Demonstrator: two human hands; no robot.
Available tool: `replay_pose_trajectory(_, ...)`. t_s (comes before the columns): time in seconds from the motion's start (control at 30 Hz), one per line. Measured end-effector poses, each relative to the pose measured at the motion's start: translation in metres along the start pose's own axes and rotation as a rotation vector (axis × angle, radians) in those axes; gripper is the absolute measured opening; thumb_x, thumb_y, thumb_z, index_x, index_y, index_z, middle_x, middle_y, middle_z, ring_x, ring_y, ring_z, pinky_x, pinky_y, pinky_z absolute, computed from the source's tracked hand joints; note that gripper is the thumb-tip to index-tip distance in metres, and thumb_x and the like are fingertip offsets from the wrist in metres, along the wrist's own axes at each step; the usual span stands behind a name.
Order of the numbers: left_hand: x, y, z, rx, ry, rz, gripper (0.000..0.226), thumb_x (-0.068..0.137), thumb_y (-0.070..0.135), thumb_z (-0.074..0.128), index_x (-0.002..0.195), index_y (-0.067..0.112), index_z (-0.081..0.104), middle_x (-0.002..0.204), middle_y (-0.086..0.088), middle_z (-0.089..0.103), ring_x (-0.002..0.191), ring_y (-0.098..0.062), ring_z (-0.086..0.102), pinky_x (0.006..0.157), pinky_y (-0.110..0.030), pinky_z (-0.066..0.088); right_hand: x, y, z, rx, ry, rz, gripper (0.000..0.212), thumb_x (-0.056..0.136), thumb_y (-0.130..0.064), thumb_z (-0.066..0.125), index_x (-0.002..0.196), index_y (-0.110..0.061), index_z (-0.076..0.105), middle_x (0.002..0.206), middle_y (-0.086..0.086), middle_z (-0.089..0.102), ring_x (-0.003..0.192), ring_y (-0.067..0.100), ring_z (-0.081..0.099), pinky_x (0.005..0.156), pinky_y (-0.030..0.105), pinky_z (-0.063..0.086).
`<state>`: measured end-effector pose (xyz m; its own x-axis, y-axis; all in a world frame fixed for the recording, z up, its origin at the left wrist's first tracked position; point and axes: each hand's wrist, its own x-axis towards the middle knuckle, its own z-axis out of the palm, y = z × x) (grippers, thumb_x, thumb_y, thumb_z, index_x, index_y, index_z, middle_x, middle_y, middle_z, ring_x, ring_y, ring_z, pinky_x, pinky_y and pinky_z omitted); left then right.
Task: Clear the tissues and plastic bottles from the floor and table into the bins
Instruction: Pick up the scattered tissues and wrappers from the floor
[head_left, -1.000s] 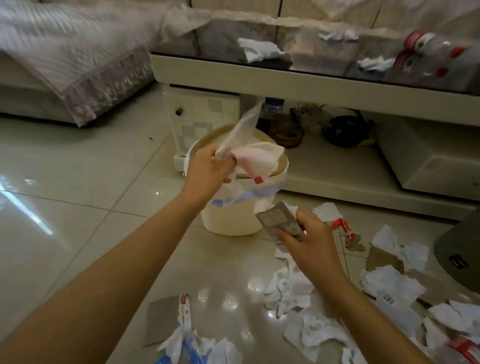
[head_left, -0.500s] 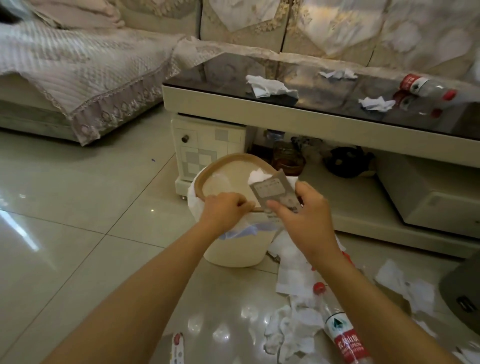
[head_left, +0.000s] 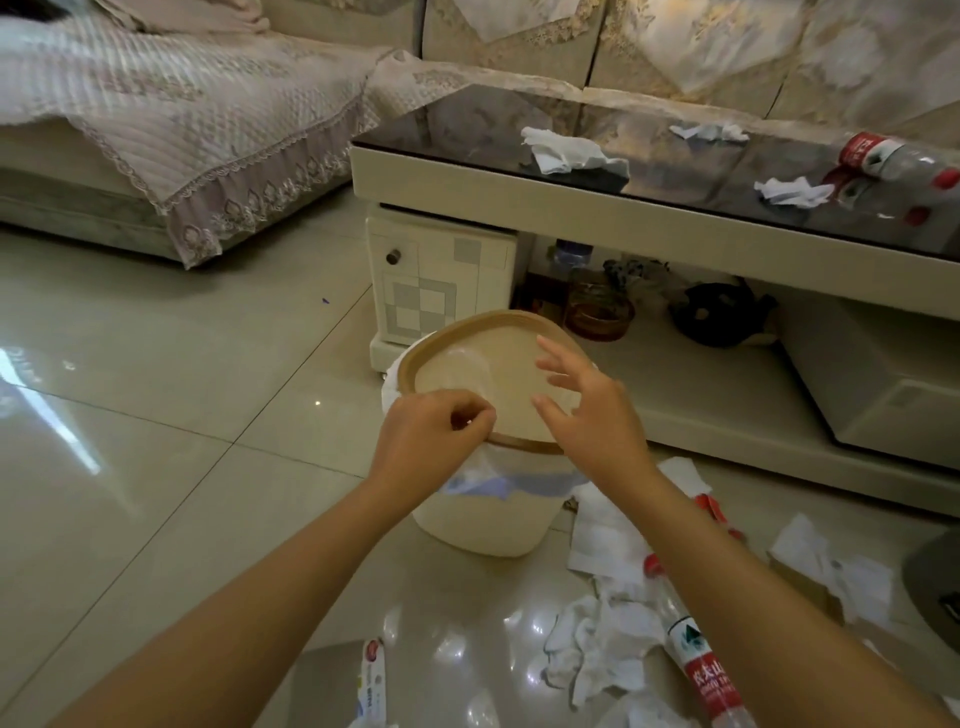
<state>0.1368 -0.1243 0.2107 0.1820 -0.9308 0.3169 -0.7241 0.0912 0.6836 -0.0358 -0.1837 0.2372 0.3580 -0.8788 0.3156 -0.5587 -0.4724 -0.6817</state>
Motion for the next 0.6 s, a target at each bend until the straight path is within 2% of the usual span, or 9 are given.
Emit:
replay_pose_trajectory(0.1,-0.023,0.002,0.000,-0.072,0.029,0.045,0.016,0.088,0.033,0.062,0.099,0.025,0.070,0.092,0.015,0.068,0.086,0.001,0.060,0.076,-0.017,0.049,-0.031,-0.006,0.003,-0.042,0.018,-0.107,0.042,0.088,-0.021,0.063,0.127,-0.033,0.052,0.106,-0.015,0.062,0.089,0.002,0.060,0.070,0.029,0.056)
replay_pose_trajectory(0.17,-0.045,-0.001,0.002,-0.025,0.052,0.099,0.024,0.085,0.040,0.060,0.102,0.025,0.068,0.098,0.015,0.066,0.092,-0.001,0.057,0.076,-0.018,0.047,-0.053,-0.007,0.006,-0.051,0.022,-0.168,0.033,0.087,-0.019,0.064,0.118,-0.027,0.058,0.098,-0.013,0.063,0.082,0.004,0.061,0.064,0.028,0.056)
replay_pose_trajectory(0.27,-0.078,-0.010,0.005,0.106,-0.015,0.143,0.027,0.083,0.046,0.060,0.103,0.027,0.066,0.100,0.015,0.065,0.093,-0.003,0.055,0.075,-0.022,0.045,-0.084,-0.005,0.013,-0.091,-0.053,-0.200,0.025,0.085,-0.021,0.066,0.110,-0.024,0.062,0.094,-0.011,0.064,0.079,0.005,0.060,0.063,0.026,0.054)
replay_pose_trajectory(0.4,-0.117,-0.025,0.011,0.137,-0.190,0.027,0.030,0.083,0.041,0.066,0.110,0.030,0.063,0.105,0.017,0.062,0.096,-0.001,0.054,0.077,-0.021,0.043,-0.120,0.006,0.022,-0.168,-0.206,-0.166,0.022,0.084,-0.026,0.066,0.106,-0.025,0.064,0.094,-0.011,0.064,0.078,0.005,0.059,0.064,0.032,0.054)
replay_pose_trajectory(0.5,-0.151,-0.047,0.014,0.188,-0.303,-0.072,0.036,0.081,0.046,0.066,0.114,0.034,0.058,0.108,0.021,0.057,0.097,0.002,0.049,0.072,-0.018,0.037,-0.148,0.014,0.032,-0.230,-0.326,-0.132,0.024,0.085,-0.029,0.065,0.108,-0.028,0.065,0.101,-0.015,0.063,0.085,0.002,0.056,0.065,0.024,0.047)
replay_pose_trajectory(0.6,-0.193,-0.077,0.010,0.236,-0.426,-0.225,0.047,0.079,0.049,0.067,0.121,0.035,0.053,0.117,0.019,0.054,0.104,-0.003,0.049,0.077,-0.022,0.037,-0.181,0.020,0.049,-0.325,-0.502,-0.143,0.030,0.087,-0.035,0.061,0.117,-0.033,0.060,0.114,-0.018,0.060,0.101,0.004,0.055,0.069,0.022,0.038)
